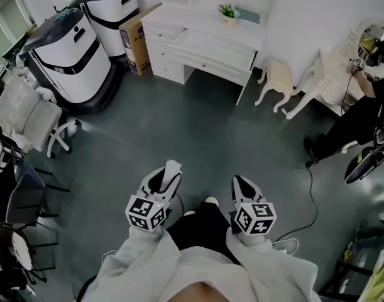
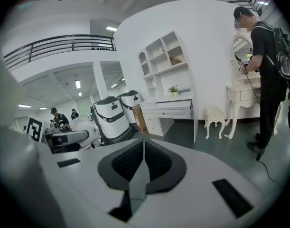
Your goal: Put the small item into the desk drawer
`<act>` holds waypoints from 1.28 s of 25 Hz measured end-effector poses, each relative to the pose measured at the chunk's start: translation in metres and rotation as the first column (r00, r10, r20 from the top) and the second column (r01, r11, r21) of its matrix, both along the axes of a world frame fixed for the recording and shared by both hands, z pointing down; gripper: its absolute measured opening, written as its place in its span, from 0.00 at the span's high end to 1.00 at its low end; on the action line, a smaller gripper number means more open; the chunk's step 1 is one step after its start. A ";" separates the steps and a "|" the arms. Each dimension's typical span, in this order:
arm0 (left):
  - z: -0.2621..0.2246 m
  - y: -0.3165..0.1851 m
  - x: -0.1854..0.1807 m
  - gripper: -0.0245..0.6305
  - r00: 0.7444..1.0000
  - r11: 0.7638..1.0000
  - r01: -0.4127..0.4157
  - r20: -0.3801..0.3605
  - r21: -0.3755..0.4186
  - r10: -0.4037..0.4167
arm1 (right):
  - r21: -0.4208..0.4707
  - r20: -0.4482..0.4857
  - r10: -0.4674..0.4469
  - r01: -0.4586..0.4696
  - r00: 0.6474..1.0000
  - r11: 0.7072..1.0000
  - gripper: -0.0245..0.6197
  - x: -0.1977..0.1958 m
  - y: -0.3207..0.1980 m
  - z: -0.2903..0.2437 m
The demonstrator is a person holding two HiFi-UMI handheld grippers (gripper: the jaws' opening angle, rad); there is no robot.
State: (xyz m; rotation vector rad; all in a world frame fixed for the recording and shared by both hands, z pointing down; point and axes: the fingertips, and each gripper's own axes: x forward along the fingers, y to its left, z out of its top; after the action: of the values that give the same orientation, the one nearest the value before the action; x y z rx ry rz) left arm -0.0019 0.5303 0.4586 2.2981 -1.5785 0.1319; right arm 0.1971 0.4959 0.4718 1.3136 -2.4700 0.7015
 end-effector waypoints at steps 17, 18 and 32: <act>0.007 -0.022 -0.016 0.68 0.999 1.000 0.028 0.021 -0.012 -0.027 | -0.008 0.006 -0.076 0.076 0.997 0.997 0.91 -0.028 -0.031 0.005; 0.006 -0.030 -0.016 0.68 0.999 0.999 0.033 0.022 -0.009 -0.033 | -0.005 0.007 -0.083 0.083 0.997 0.997 0.90 -0.029 -0.039 0.005; 0.000 -0.154 -0.015 0.68 0.997 0.997 0.072 0.026 0.010 -0.072 | 0.008 0.006 -0.100 0.100 0.995 0.995 0.91 -0.025 -0.166 -0.003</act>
State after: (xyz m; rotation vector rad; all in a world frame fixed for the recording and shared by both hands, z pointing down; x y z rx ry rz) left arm -0.0173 0.3759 0.4581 2.2519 -1.6755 0.1376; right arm 0.1726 0.3294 0.4684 1.1819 -2.5262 0.6742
